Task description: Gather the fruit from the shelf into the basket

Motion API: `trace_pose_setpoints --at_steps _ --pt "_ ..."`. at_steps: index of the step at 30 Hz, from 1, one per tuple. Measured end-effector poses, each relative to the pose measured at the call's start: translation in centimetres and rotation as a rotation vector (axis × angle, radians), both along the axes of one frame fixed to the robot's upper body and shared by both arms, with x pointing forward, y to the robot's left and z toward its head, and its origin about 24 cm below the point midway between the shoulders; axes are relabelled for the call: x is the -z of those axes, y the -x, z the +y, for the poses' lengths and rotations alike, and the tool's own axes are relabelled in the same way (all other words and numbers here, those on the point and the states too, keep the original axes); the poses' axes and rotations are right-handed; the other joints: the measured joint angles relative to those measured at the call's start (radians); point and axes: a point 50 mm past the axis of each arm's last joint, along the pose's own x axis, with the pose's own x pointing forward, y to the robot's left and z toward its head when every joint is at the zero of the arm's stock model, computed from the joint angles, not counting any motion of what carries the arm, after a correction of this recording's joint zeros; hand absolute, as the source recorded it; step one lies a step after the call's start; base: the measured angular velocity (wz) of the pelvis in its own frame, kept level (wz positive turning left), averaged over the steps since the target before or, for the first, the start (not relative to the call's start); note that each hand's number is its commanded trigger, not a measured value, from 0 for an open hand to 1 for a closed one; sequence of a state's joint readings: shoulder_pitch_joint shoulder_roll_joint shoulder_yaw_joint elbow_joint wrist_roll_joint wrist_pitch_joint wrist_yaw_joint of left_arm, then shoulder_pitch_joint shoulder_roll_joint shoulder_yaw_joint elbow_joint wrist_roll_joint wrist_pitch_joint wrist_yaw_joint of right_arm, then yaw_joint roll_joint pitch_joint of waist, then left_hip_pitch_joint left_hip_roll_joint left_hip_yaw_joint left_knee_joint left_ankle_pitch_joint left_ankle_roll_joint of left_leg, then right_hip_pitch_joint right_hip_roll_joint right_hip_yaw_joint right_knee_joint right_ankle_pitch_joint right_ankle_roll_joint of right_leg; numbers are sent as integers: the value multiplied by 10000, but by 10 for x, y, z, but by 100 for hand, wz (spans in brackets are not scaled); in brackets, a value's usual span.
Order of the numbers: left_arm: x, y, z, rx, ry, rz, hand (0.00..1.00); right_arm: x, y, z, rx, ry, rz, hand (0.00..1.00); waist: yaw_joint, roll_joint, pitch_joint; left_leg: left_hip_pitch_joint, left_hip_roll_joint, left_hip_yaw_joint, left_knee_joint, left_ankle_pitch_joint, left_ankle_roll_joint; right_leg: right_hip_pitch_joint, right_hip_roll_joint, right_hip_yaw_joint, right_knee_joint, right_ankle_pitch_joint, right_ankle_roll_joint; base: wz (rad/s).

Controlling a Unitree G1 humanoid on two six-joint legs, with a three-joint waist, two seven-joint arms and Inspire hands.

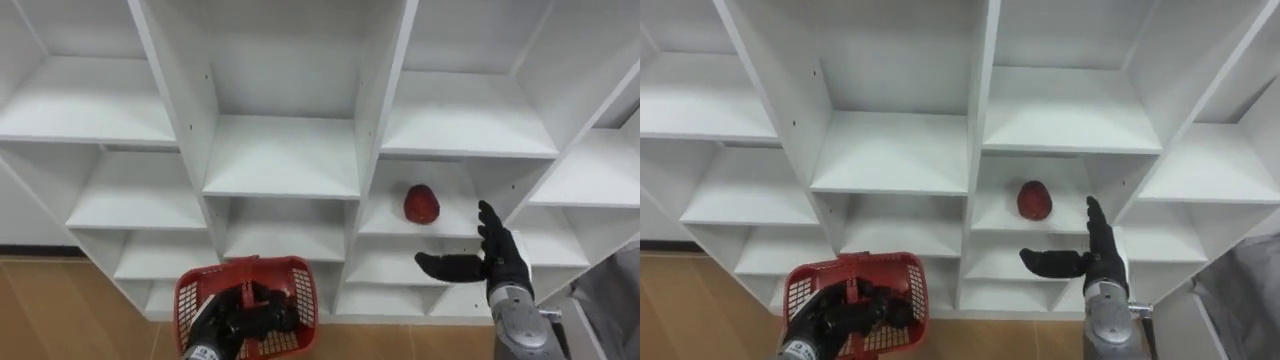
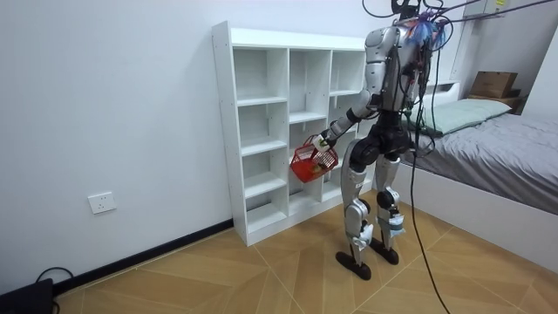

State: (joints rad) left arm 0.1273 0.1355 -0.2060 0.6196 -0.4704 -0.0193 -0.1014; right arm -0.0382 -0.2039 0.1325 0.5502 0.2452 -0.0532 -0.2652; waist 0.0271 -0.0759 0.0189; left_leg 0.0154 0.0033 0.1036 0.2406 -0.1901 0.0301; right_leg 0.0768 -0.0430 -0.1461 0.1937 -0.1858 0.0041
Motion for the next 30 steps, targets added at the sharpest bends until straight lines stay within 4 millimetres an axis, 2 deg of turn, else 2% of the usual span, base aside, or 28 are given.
trace_pose_setpoints --at_steps 6,11,15,17,22,24,29,30 --pt "-1 -4 6 440 -477 -41 100 -12 -35 -18 661 39 -132 0 90 -56 -6 -804 -5 -430 408 -12 -9 -492 -14 -443 224 -8 -20 19" --pt "1 -6 10 572 -588 197 100 -27 -60 -18 904 -124 -443 0 140 -73 1 -1853 31 -764 958 -13 -13 -1275 14 -722 523 4 -72 20" --pt "4 -13 12 813 -855 426 100 -25 -64 -20 979 5 -194 0 553 -169 77 -2367 35 -889 1220 -14 -9 -1699 11 -821 682 24 -104 8" --pt "4 -15 13 868 -930 433 100 -25 -66 -21 994 25 -126 0 640 -212 119 -2610 25 -936 1236 2 8 -1932 -8 -871 779 31 -112 7" --pt "4 -17 13 907 -1025 381 100 -29 -72 -21 965 27 -181 0 680 -241 132 -3285 2 -951 1323 100 58 -2603 -86 -1001 942 65 -124 3" --pt "4 -21 14 930 -1112 414 100 -32 -73 -25 1038 62 -222 0 827 -243 136 -3520 1 -946 1344 137 54 -2872 -98 -1007 1006 68 -130 0" --pt "6 -21 12 1077 -1174 547 100 -35 -77 -28 1160 217 -229 0 891 -249 157 -3719 -5 -913 1296 184 31 -3066 -108 -1040 999 71 -139 3" --pt "7 -21 11 1099 -1120 600 100 -37 -78 -31 1188 351 -201 0 882 -229 197 -3748 -16 -956 1305 188 35 -3072 -124 -1071 993 71 -139 6"
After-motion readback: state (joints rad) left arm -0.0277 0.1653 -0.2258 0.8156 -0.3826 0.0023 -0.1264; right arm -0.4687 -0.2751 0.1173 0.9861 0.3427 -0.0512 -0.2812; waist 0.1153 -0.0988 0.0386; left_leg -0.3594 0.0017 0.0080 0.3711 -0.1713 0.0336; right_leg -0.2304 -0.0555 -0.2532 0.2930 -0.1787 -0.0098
